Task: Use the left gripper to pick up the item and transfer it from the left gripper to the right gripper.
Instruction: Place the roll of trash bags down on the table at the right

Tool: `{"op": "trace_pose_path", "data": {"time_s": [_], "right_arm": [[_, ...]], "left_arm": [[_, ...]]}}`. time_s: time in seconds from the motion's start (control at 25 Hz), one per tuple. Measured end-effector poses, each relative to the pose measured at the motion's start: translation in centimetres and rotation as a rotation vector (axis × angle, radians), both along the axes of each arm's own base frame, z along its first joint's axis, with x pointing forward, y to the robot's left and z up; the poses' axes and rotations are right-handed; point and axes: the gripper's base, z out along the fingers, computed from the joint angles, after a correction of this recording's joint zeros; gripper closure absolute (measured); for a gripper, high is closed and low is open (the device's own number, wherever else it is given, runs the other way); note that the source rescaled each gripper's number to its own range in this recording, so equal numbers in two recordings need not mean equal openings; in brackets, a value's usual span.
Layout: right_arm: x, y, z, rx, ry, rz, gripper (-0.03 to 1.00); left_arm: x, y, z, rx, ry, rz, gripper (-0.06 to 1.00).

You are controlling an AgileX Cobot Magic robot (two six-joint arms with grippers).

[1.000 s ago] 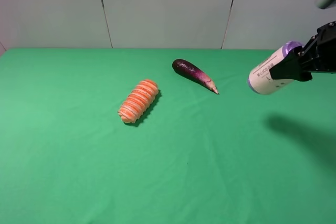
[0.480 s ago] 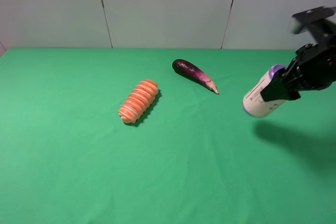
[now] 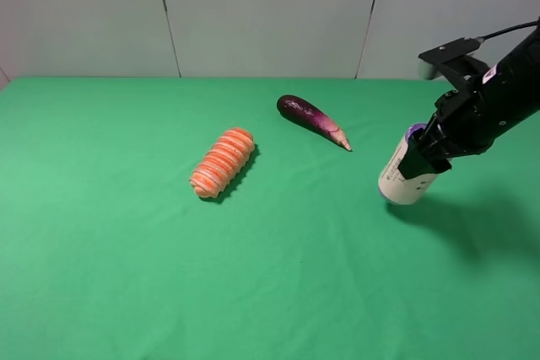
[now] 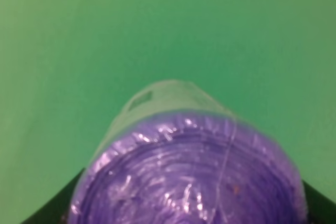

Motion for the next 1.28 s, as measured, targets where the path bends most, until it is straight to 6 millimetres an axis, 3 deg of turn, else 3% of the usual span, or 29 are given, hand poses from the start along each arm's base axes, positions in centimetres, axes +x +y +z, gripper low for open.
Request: {"op": "trace_pose_path", "data": {"time_s": [0.2,0.56,0.6,0.64,0.68,0.76,0.84,0.96,1.28], "right_arm": [[0.6,0.1,-1.7,-0.013,0.050,-0.002,0.97],[0.8,0.1,-2.0,-0.019,0.044,-0.002,0.97],[0.8,0.1,-2.0,-0.017,0.042,-0.008,0.89],[0.9,0.1,-2.0,-0.013,0.039,-0.020,0.55],[1.0,0.1,-1.9,-0.008,0.036,-0.037,0.31],[1.1,0.1,-1.9,-0.001,0.034,-0.058,0.10],[1.1,0.1,-1.8,0.001,0.035,-0.064,0.02],[1.1,0.1,-1.8,0.002,0.034,-0.068,-0.02],[1.1,0.1,-1.8,0.002,0.034,-0.068,-0.03]], "left_arm": [[0.0,0.0,0.0,0.000,0.000,0.000,0.00],[0.0,0.0,0.0,0.000,0.000,0.000,0.00],[0.0,0.0,0.0,0.000,0.000,0.000,0.00],[0.0,0.0,0.0,0.000,0.000,0.000,0.00],[0.0,0.0,0.0,0.000,0.000,0.000,0.00],[0.0,0.0,0.0,0.000,0.000,0.000,0.00],[0.0,0.0,0.0,0.000,0.000,0.000,0.00],[0.0,0.0,0.0,0.000,0.000,0.000,0.00],[0.0,0.0,0.0,0.000,0.000,0.000,0.00]]}}
